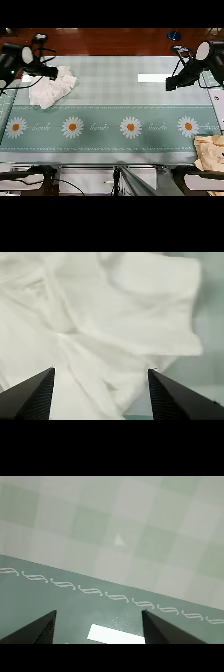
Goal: Fold the shirts.
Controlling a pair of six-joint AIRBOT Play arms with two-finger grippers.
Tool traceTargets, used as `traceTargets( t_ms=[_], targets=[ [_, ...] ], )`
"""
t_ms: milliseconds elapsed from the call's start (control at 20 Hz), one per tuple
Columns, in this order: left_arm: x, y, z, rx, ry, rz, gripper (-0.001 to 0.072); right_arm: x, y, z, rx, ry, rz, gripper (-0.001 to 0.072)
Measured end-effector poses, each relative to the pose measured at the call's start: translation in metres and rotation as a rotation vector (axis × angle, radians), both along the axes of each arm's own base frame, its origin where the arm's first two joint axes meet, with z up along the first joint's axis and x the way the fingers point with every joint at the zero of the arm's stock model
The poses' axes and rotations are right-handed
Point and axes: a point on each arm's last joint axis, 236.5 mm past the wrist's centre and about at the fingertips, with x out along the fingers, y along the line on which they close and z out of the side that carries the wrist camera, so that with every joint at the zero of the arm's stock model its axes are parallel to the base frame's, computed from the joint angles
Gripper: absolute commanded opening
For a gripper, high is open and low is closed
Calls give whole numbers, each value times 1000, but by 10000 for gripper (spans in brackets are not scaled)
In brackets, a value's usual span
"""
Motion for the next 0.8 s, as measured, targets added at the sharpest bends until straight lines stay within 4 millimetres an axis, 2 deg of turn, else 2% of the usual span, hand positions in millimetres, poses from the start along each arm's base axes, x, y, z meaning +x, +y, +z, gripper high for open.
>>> traceTargets(
  t_ms=[150, 300, 750, 800],
  targets=[
    [6, 39, -9, -74, -25, 136, 720, 0, 0, 0, 2, 0, -6, 601],
    [12, 55, -26, -141, -24, 210, 720, 0, 0, 0, 3, -1, -7, 601],
    [11, 56, -115, -208, 122, 266, 720, 0, 12, 0, 51, 2, -13, 601],
    [12, 56, -120, -210, 128, 268, 461, 0, 13, 0, 58, 2, -14, 601]
  ],
)
